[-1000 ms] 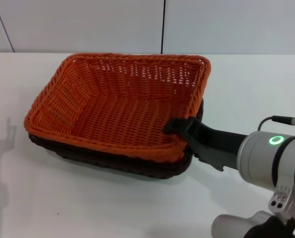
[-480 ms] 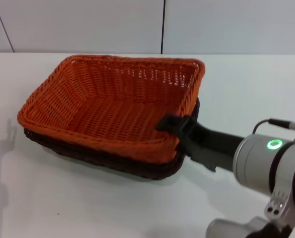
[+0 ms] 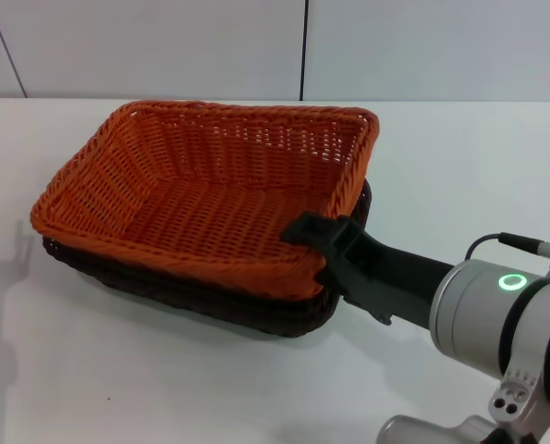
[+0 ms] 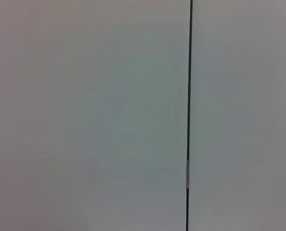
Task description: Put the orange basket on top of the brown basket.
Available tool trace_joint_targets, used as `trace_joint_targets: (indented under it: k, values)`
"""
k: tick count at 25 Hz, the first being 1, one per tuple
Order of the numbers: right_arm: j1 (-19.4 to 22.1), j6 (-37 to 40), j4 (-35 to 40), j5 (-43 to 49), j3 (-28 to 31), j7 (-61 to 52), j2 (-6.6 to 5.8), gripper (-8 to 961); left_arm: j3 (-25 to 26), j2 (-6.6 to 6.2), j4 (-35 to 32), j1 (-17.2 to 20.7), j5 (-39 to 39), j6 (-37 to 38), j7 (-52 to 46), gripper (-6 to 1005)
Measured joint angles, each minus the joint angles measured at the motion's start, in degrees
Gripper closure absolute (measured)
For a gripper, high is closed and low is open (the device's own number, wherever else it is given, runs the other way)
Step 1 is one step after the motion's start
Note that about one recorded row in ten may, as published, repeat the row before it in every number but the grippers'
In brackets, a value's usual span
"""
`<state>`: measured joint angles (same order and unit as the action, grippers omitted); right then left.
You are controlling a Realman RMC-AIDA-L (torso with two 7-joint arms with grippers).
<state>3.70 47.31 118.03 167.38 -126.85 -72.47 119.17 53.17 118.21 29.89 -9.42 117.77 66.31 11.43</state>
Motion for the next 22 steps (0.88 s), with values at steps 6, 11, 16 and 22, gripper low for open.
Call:
trace_joint_targets:
  k: [6,11,16,22]
  values:
    - [0.79,-1.31,-0.37,-0.09,-0.37,-0.14,0.01,326,0.0,0.0,0.0,-0.28,0.0,-0.1,-0.01,197]
    - [1.87,-1.52,-0.45,-0.13,-2.11,0.13,0.01,145,0.0,0.0,0.03,-0.77,0.0,-0.22,0.19,197]
    - [2.69,-1.69,-0.67,-0.13,-4.22,0.45,0.01,126,0.0,0.0,-0.13,-1.13,0.0,-0.55,0.33,197]
    - [2.86,-5.76,-1.89,-0.13,-6.86,1.17,-0.08,126,0.0,-0.05,-0.88,-1.46,0.0,-0.64,0.39,197]
